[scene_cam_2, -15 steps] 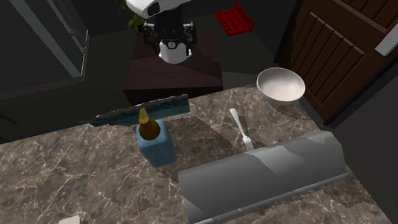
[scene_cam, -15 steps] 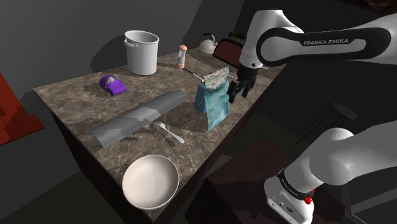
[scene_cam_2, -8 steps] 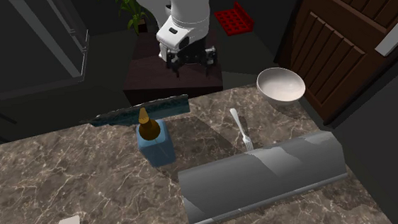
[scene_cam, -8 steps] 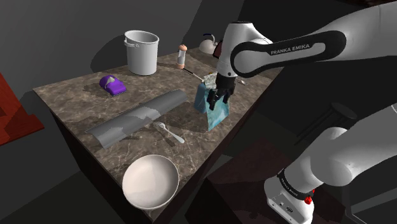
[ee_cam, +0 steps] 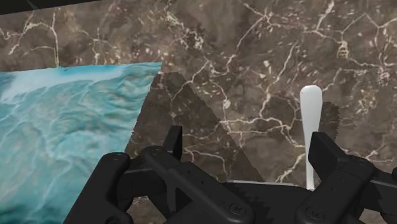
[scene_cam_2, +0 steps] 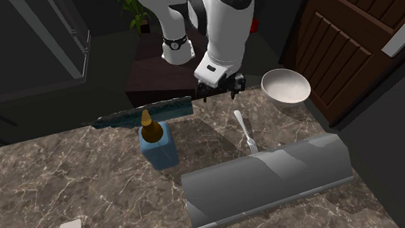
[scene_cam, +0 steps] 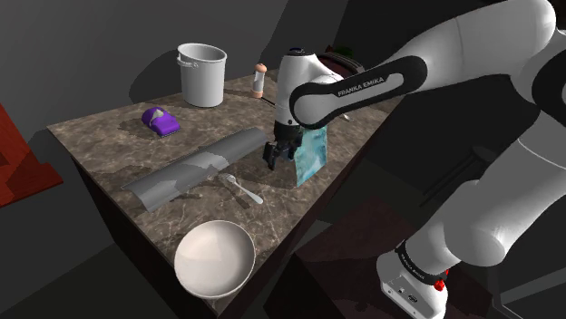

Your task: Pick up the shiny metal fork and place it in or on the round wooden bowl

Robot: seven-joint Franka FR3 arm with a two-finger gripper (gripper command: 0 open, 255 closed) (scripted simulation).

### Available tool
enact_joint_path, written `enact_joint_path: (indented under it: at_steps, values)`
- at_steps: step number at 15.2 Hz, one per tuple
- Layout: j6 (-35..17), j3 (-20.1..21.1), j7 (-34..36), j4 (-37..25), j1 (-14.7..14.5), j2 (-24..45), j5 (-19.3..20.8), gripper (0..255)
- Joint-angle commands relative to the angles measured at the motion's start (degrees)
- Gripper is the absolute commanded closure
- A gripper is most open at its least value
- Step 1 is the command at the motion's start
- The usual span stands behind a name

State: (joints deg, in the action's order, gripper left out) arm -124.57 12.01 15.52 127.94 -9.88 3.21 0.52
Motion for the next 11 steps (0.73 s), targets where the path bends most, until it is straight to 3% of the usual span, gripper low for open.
enact_joint_path:
  at_steps: [1, 9, 11]
  values:
    - [-1.7, 0.7, 1.2, -2.5, -0.9, 4.4, 0.8, 0]
    - [-4.1, 1.9, 4.9, -15.6, -5.3, 20.9, 4.4, 0]
    - [-4.8, 1.8, 5.0, -15.6, -5.5, 21.6, 4.6, 0]
